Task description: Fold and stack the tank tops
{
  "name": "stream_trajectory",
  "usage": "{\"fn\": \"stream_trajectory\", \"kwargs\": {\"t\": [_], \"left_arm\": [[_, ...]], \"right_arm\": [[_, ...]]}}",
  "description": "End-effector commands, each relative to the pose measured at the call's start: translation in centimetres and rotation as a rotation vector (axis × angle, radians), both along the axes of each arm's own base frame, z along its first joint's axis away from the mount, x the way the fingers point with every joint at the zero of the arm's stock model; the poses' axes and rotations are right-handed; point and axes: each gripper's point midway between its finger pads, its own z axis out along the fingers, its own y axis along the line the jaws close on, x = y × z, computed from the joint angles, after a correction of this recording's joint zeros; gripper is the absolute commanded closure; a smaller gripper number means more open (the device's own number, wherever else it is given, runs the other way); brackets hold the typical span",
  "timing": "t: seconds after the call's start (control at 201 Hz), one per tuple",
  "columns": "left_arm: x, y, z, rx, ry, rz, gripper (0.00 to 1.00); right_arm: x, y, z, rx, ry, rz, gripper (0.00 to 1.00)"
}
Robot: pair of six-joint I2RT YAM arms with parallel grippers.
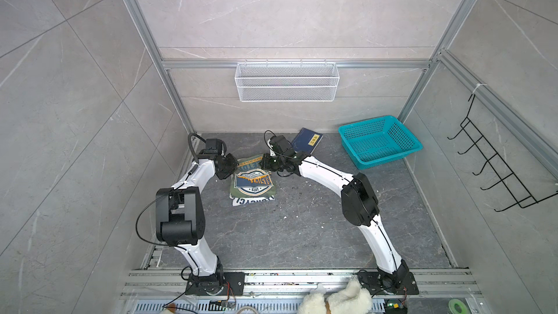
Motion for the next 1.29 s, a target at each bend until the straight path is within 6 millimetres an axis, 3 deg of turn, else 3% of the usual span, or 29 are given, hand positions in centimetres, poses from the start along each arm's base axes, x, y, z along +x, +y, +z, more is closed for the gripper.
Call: {"fn": "stream_trajectory", "kwargs": {"t": [0.0, 0.109, 0.204, 0.328, 0.393, 0.498, 0.637, 0.697, 0.776, 0.861, 1.045, 1.159, 1.289], "left_arm": [[2.4, 1.0, 0.6, 0.058, -0.06, -0.013, 0.85], [3.6, 1.2, -0.6, 0.07, -0.04, -0.014, 0.79], [4.2, 1.0, -1.8, 0.064, 0.001, -0.029, 0.6], [4.5, 1.0, -1.2, 0.067, 0.001, -0.033, 0.35], [4.1, 1.3, 0.2, 0.081, -0.02, -0.024, 0.25], [1.9, 2.6, 2.4, 0.133, -0.005, 0.04, 0.13], [-2.9, 4.9, 5.0, 0.284, 0.021, 0.148, 0.05], [-4.4, 4.5, 5.6, 0.31, 0.004, 0.141, 0.01], [-5.7, 3.1, 6.0, 0.323, -0.01, 0.099, 0.0], [-6.3, 0.9, 5.1, 0.252, -0.025, 0.038, 0.04], [-7.2, -0.7, 1.8, 0.16, -0.005, 0.02, 0.17], [-7.5, -0.6, -0.7, 0.168, 0.052, 0.012, 0.27], [-8.2, 1.1, -2.7, 0.201, 0.1, 0.06, 0.4]], "right_arm": [[1.7, -0.1, -0.3, -0.019, -0.035, -0.012, 1.0], [2.5, -0.1, -1.5, -0.047, -0.028, -0.023, 0.98], [3.0, -0.3, -2.2, -0.077, -0.025, -0.042, 0.92], [3.6, -0.9, -1.6, -0.091, -0.04, -0.068, 0.55], [3.5, -1.6, -0.7, -0.109, -0.054, -0.069, 0.47], [3.0, -2.6, 1.4, -0.133, -0.096, -0.065, 0.36], [0.9, -3.6, 3.2, -0.121, -0.114, -0.024, 0.26], [-0.2, -4.4, 3.5, -0.123, -0.115, -0.022, 0.25], [-1.4, -5.3, 4.0, -0.107, -0.124, -0.025, 0.25], [-2.6, -5.7, 3.8, -0.09, -0.123, -0.018, 0.26], [-5.1, -4.6, 0.6, -0.085, -0.05, 0.023, 0.3], [-6.3, -4.1, -2.2, -0.068, 0.005, 0.025, 0.34], [-6.7, -4.2, -4.9, -0.074, 0.054, 0.012, 0.42]]}}
